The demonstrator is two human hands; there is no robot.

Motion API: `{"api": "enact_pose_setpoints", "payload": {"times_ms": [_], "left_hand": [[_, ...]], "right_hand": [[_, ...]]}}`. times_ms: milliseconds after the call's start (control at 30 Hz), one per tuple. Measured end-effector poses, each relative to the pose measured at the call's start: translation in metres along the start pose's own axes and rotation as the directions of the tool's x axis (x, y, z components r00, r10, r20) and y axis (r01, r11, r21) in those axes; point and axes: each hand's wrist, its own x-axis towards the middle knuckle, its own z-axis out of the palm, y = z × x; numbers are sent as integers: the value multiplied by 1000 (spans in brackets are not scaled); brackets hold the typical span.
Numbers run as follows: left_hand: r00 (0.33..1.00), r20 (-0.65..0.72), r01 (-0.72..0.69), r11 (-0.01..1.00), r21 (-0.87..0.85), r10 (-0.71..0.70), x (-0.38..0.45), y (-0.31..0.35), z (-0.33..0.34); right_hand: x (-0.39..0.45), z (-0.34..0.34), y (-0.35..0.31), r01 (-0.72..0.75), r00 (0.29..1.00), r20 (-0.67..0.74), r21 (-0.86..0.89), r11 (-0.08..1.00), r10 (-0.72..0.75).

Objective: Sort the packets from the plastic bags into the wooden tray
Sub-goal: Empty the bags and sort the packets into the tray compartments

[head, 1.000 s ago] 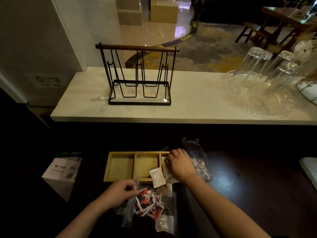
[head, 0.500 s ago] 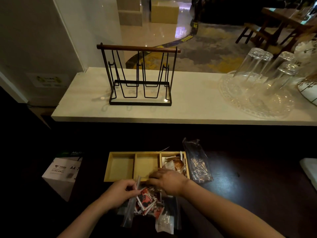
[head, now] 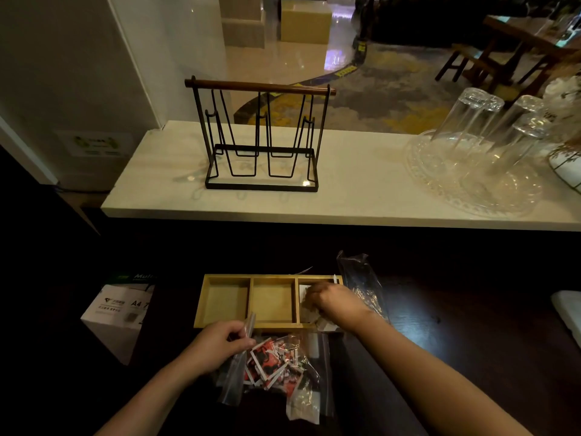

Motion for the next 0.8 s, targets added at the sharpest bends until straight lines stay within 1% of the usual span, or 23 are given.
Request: {"api": "enact_pose_setpoints", "payload": {"times_ms": [100,200,233,300,367,400,433,467,500,533,567,600,667,733,767,800], "left_hand": [[1000,-11,2,1000,-8,-2,-3,2,1],[1000,-24,10,1000,-17,-11,-5,2,0],[999,-32,9,1000,-19,-10,-6,2,0],[999,-51,13,1000,-18,-14,-7,2,0],[997,-70,18,999,-37,-21,-6,-1,0],[996,-82,19,998,-59,-24,-6,-3,0],[995,-94,18,997,-80,-26,-5,-5,0],[994,-105,16,995,-98,-26,-3,-6,0],[993,-113,12,993,-120,-26,-2,-6,1],[992,-125,12,990,-144,-30,-1,-7,2],[990,-134,20,985,-172,-43,1,-8,3],[988,-143,29,978,-208,-60,2,-10,4],[981,-169,39,956,-292,-92,5,-13,5],[971,-196,57,931,-361,-135,6,-13,6],[965,-212,64,922,-383,-155,5,-11,7],[959,-226,70,914,-400,-173,5,-9,9]], "right_hand": [[4,9,-15,-8,1000,15,7,1000,8],[4,14,-25,-95,995,-25,54,994,96],[3,14,-25,-106,992,-61,47,993,108],[2,14,-24,-82,976,-205,-1,997,81],[1,6,-27,-84,950,-300,4,996,81],[1,2,-32,-98,942,-319,40,994,106],[2,-3,-39,-119,941,-304,123,985,151],[3,-9,-51,-144,940,-268,250,957,212],[4,-14,-64,-163,940,-215,399,902,265],[6,-18,-79,-168,948,-135,560,812,289],[8,-22,-95,-173,962,-33,692,701,270],[10,-23,-110,-189,972,56,766,614,229],[12,-20,-131,-254,964,186,859,445,190],[11,-18,-141,-319,941,280,920,227,189],[10,-16,-143,-340,934,314,929,148,171],[9,-16,-145,-347,932,326,928,135,159]]}}
